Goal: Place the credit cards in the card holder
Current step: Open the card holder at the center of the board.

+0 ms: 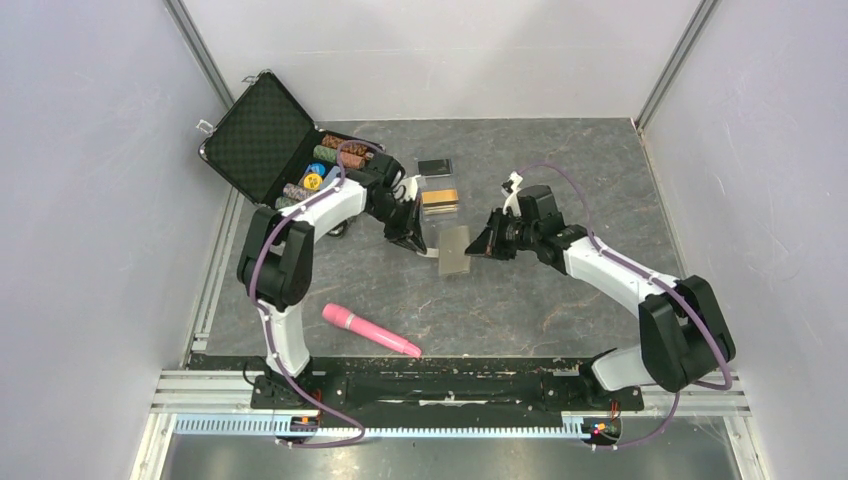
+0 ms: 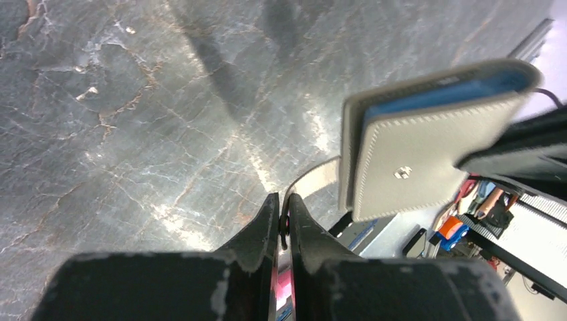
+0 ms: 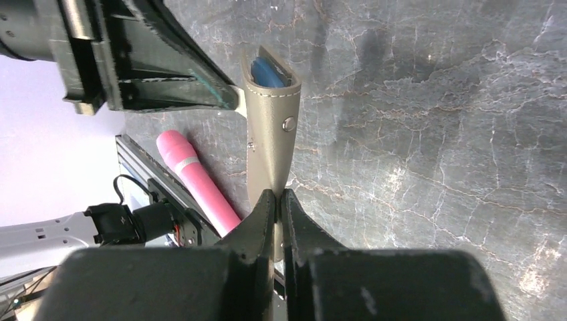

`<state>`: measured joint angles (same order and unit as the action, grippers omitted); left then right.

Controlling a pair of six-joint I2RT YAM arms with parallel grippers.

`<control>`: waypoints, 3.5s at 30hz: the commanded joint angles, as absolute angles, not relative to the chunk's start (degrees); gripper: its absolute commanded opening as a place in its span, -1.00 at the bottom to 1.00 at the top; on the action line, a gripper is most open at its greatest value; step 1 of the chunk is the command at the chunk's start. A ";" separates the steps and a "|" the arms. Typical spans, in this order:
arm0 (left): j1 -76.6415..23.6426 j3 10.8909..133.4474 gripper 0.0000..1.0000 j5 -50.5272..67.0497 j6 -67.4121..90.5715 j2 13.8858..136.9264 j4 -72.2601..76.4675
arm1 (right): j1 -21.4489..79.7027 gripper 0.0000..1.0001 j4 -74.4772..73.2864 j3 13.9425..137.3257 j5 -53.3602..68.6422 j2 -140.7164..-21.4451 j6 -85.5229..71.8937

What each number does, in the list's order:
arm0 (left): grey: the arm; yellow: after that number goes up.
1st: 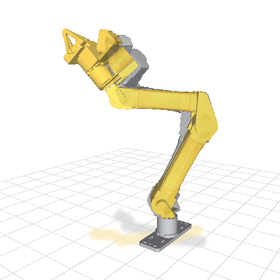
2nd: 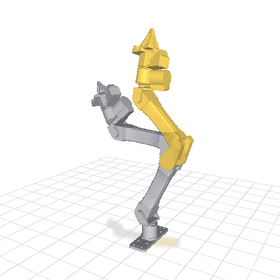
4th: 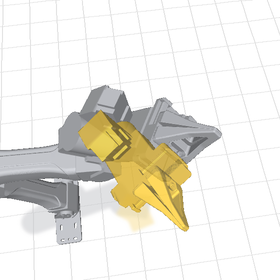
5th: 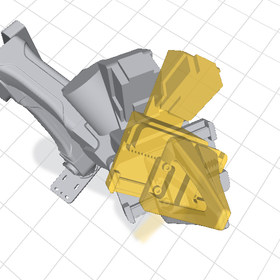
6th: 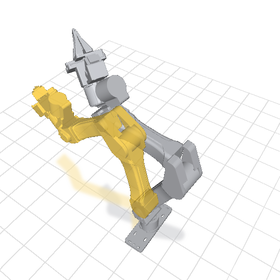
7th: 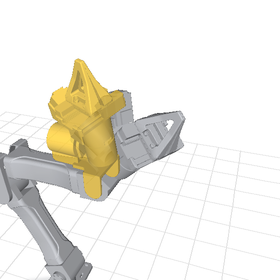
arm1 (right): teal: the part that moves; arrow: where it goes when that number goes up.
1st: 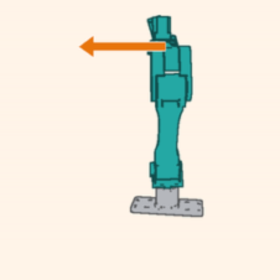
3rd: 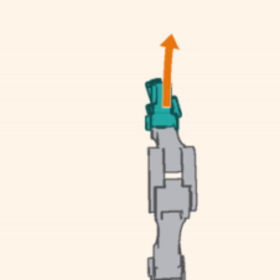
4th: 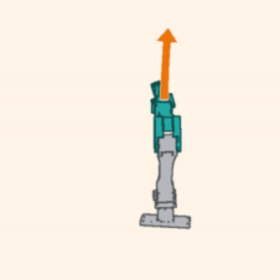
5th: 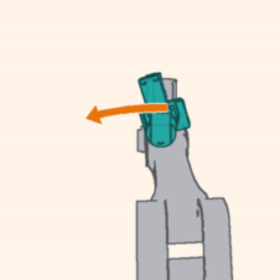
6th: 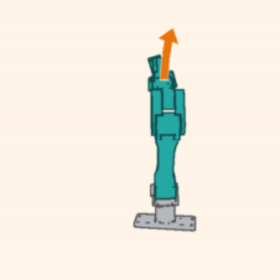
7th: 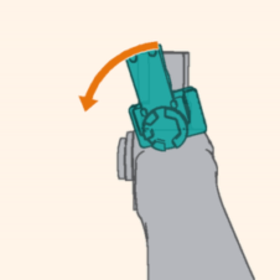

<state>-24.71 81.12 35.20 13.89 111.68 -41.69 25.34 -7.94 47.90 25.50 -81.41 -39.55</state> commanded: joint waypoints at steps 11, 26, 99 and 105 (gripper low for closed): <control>-23.85 88.57 -0.95 45.40 7.33 96.35 -38.62 | 17.08 0.96 -8.54 53.16 26.10 -73.45 -27.22; -25.54 106.08 -0.95 65.90 -12.04 98.98 -61.88 | 16.26 0.96 2.95 67.73 51.23 -79.91 -22.43; -28.53 102.57 -0.96 48.43 -2.38 94.55 -47.04 | 14.46 0.38 -28.17 81.21 38.49 -79.45 -6.27; -28.54 94.76 -0.96 47.72 -10.54 88.66 -42.83 | 13.91 0.38 -28.32 80.95 40.43 -79.05 -4.32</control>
